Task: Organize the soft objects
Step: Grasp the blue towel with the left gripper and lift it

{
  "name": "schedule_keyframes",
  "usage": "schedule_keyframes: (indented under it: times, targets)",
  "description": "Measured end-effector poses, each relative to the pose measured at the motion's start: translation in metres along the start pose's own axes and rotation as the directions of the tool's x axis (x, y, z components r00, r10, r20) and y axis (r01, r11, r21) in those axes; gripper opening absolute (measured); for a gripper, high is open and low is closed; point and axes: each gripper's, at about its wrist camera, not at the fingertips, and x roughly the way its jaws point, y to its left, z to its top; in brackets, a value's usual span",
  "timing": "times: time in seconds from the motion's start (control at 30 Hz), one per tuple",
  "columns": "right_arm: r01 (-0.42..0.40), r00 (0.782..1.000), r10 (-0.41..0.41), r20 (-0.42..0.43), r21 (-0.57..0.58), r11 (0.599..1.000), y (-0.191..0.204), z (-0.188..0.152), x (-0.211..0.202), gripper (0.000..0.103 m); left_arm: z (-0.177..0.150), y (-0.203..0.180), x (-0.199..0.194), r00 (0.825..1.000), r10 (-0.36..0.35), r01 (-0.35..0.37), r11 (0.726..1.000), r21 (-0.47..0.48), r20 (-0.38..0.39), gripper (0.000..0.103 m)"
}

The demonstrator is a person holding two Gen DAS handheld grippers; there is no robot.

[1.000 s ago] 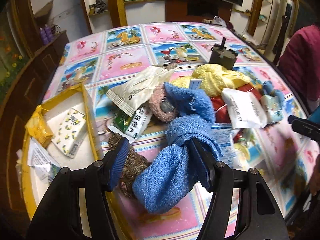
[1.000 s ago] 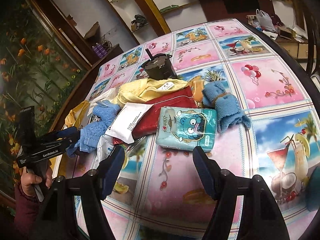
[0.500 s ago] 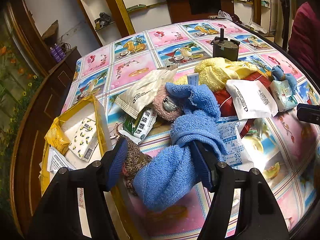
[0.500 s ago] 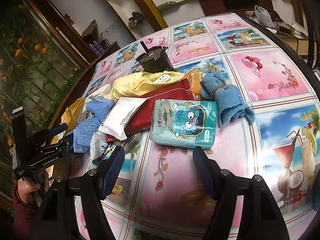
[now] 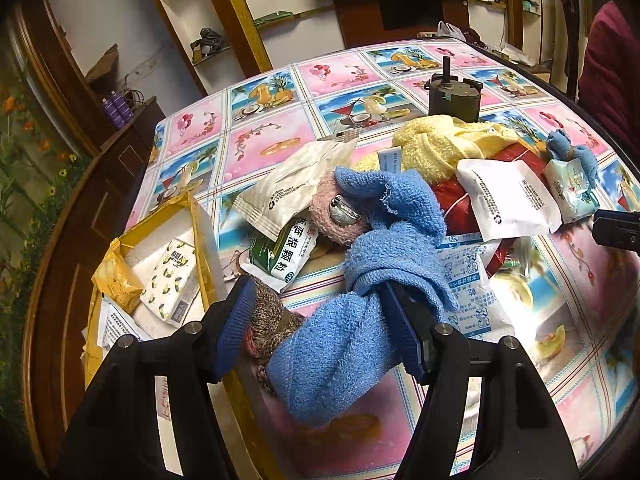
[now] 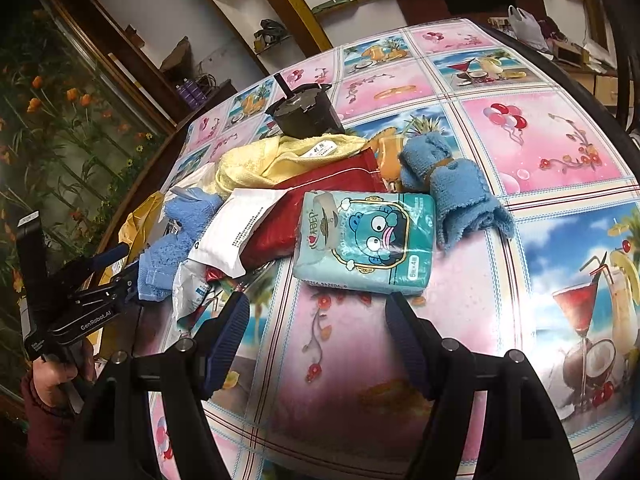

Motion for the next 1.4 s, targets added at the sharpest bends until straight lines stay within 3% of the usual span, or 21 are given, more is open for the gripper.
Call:
schedule_keyframes:
  times: [0.1, 0.3, 0.33, 0.43, 0.47, 0.57, 0.6, 0.73, 0.8, 0.83, 0.87, 0.97, 1.07, 1.13, 1.2, 1.3, 1.33, 1.4]
  targets:
    - [0.0, 1.0, 0.0, 0.001, 0.003, 1.0, 0.0, 0.0, 0.0, 0.071, -0.001, 0.001, 0.002, 1.0, 0.004, -0.004, 1.0, -0.005, 0.003, 0.081]
    - [-0.019, 0.999, 0.018, 0.034, 0.028, 0.999, -0.005, 0.004, -0.01, 0.071, -0.001, 0.004, 0.012, 0.988, -0.145, 0.143, 0.989, -0.049, -0.052, 0.081]
    - [-0.022, 0.999, 0.02, 0.047, 0.035, 0.999, -0.007, 0.006, -0.014, 0.071, -0.002, 0.003, 0.013, 0.985, -0.161, 0.159, 0.986, -0.041, -0.057, 0.076]
    - [-0.018, 0.997, 0.015, 0.074, 0.045, 0.999, -0.011, 0.011, -0.024, 0.071, -0.005, -0.003, 0.004, 0.965, -0.253, 0.252, 0.967, -0.031, -0.062, 0.022]
    - [-0.011, 0.997, 0.007, 0.079, 0.045, 0.999, -0.012, 0.012, -0.026, 0.071, -0.006, -0.005, 0.003, 0.955, -0.287, 0.285, 0.958, -0.035, -0.075, 0.015]
    - [0.003, 0.997, -0.007, 0.074, 0.045, 0.999, -0.013, 0.012, -0.026, 0.071, -0.015, -0.017, -0.005, 0.961, -0.264, 0.265, 0.964, 0.012, -0.084, 0.015]
    - [0.001, 0.997, -0.005, 0.071, 0.047, 0.999, -0.014, 0.012, -0.026, 0.071, -0.017, -0.016, -0.008, 0.955, -0.285, 0.285, 0.958, -0.008, -0.082, 0.015]
    - [-0.011, 0.998, 0.007, 0.066, 0.072, 0.997, -0.02, 0.014, -0.025, 0.071, -0.018, 0.019, -0.024, 0.895, -0.445, 0.441, 0.879, -0.183, 0.017, 0.016]
    - [-0.009, 0.998, 0.004, 0.063, 0.073, 0.997, -0.021, 0.015, -0.026, 0.071, -0.015, 0.034, -0.026, 0.866, -0.496, 0.494, 0.831, -0.254, 0.062, 0.029]
    - [-0.005, 0.998, 0.0, 0.062, 0.072, 0.997, -0.021, 0.015, -0.025, 0.071, -0.013, 0.038, -0.026, 0.863, -0.501, 0.499, 0.822, -0.274, 0.071, 0.048]
    - [-0.004, 0.998, -0.001, 0.062, 0.073, 0.997, -0.021, 0.016, -0.025, 0.071, -0.01, 0.039, -0.025, 0.869, -0.489, 0.488, 0.825, -0.283, 0.074, 0.061]
    - [-0.016, 0.998, 0.011, 0.063, 0.081, 0.997, -0.022, 0.018, -0.024, 0.071, 0.0, 0.033, -0.016, 0.904, -0.422, 0.423, 0.863, -0.275, 0.068, 0.062]
    - [-0.021, 0.998, 0.015, 0.061, 0.089, 0.996, -0.024, 0.021, -0.024, 0.071, 0.006, 0.018, 0.008, 0.909, -0.416, 0.403, 0.883, -0.239, -0.001, 0.062]
    - [-0.01, 0.999, 0.006, 0.048, 0.08, 0.997, -0.024, 0.023, -0.021, 0.071, 0.007, -0.001, 0.026, 0.93, -0.36, 0.343, 0.923, -0.176, -0.074, 0.062]
    - [0.002, 0.999, -0.004, 0.032, 0.059, 0.998, -0.022, 0.025, -0.018, 0.071, 0.004, -0.012, 0.034, 0.945, -0.316, 0.304, 0.943, -0.134, -0.085, 0.062]
    - [0.026, 1.0, -0.026, 0.002, 0.029, 0.999, -0.018, 0.028, -0.008, 0.071, 0.001, -0.007, 0.035, 0.931, -0.357, 0.34, 0.925, -0.169, -0.08, 0.06]
    - [0.045, 0.999, -0.045, -0.007, 0.023, 0.999, -0.018, 0.03, -0.004, 0.071, 0.0, -0.007, 0.034, 0.932, -0.351, 0.334, 0.928, -0.164, -0.085, 0.047]
    - [0.086, 0.996, -0.086, -0.008, 0.007, 0.996, -0.017, 0.034, 0.002, 0.071, -0.003, -0.009, 0.031, 0.936, -0.339, 0.325, 0.935, -0.143, -0.091, 0.045]
